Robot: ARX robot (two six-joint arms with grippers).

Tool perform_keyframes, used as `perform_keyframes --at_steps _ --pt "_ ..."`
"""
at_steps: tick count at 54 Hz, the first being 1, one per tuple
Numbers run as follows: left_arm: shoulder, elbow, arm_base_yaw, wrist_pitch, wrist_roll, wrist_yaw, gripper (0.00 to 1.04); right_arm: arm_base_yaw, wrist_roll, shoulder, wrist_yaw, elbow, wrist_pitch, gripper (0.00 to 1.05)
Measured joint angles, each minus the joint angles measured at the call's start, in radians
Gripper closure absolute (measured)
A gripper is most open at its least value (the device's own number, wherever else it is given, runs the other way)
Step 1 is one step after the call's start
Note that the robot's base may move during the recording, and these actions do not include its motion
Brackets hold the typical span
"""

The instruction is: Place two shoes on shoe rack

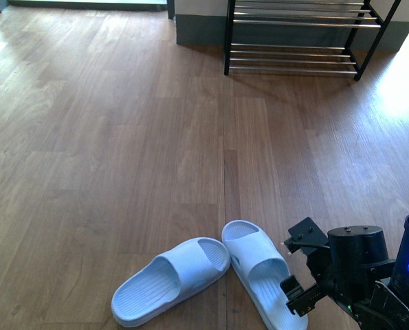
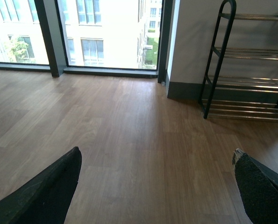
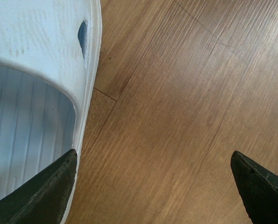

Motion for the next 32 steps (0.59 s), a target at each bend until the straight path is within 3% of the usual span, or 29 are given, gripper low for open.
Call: perform_keyframes --at_steps 22,32 --pt "0.0 0.0 0.0 0.0 0.0 0.0 0.09 0.024 0.1 0.005 0.045 0.024 -0.134 0.09" --pt "0.0 0.0 0.0 0.0 0.0 0.0 0.09 0.044 0.234 -0.042 -0.052 0.034 -0.227 0.09"
